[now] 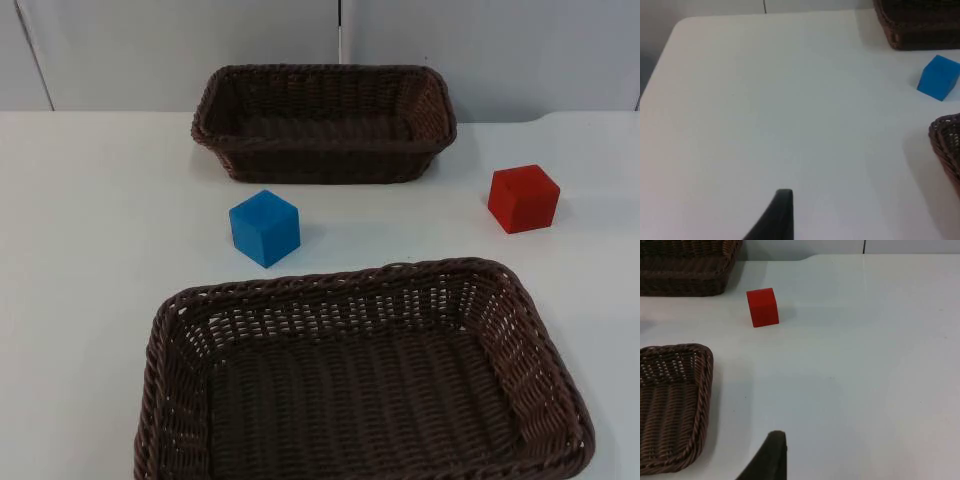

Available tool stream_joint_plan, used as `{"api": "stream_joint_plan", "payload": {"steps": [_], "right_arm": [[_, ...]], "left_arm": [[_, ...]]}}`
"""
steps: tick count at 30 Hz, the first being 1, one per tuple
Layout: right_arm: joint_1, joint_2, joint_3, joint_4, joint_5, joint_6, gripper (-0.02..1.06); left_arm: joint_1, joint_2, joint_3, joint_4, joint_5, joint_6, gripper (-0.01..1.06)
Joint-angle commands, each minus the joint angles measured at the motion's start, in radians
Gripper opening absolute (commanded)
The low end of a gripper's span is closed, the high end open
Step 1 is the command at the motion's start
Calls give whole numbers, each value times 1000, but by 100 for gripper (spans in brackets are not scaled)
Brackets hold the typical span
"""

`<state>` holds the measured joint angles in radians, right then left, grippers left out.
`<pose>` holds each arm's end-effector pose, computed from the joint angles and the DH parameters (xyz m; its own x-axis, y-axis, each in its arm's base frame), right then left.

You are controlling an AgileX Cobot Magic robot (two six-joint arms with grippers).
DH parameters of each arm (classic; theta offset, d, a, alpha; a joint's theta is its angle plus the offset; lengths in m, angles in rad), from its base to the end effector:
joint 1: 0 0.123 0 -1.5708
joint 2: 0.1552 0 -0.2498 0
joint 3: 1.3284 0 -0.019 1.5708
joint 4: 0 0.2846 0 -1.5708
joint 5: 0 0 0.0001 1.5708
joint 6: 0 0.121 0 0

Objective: Pick up one cube with the left hand and place it into the upper basket. Pick up one cube with the right hand and place it into the lower basket.

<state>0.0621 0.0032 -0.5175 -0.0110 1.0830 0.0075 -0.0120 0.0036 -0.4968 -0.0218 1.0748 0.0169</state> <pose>0.0843 0.0041 0.2830 -0.4623 -0.0264 -0.8863 -0.0524 0.9986 -0.0024 0.0873 -0.0034 0.2770 -0.4742 0.0122 -0.8803 0.0320 0.9995 -0.0034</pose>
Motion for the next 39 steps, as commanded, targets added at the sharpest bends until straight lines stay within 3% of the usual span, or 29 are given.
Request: {"api": "stream_joint_plan", "payload": {"steps": [1, 29, 39], "right_arm": [[-7, -3, 1, -3, -5, 0, 105], [-7, -3, 1, -5, -5, 0, 105], [-7, -3, 1, -5, -5, 0, 105]], "left_arm": [[3, 5, 4, -32, -1, 1, 105], [3, 241, -18, -74, -44, 1, 105], [3, 371, -38, -156, -145, 36, 105]]}}
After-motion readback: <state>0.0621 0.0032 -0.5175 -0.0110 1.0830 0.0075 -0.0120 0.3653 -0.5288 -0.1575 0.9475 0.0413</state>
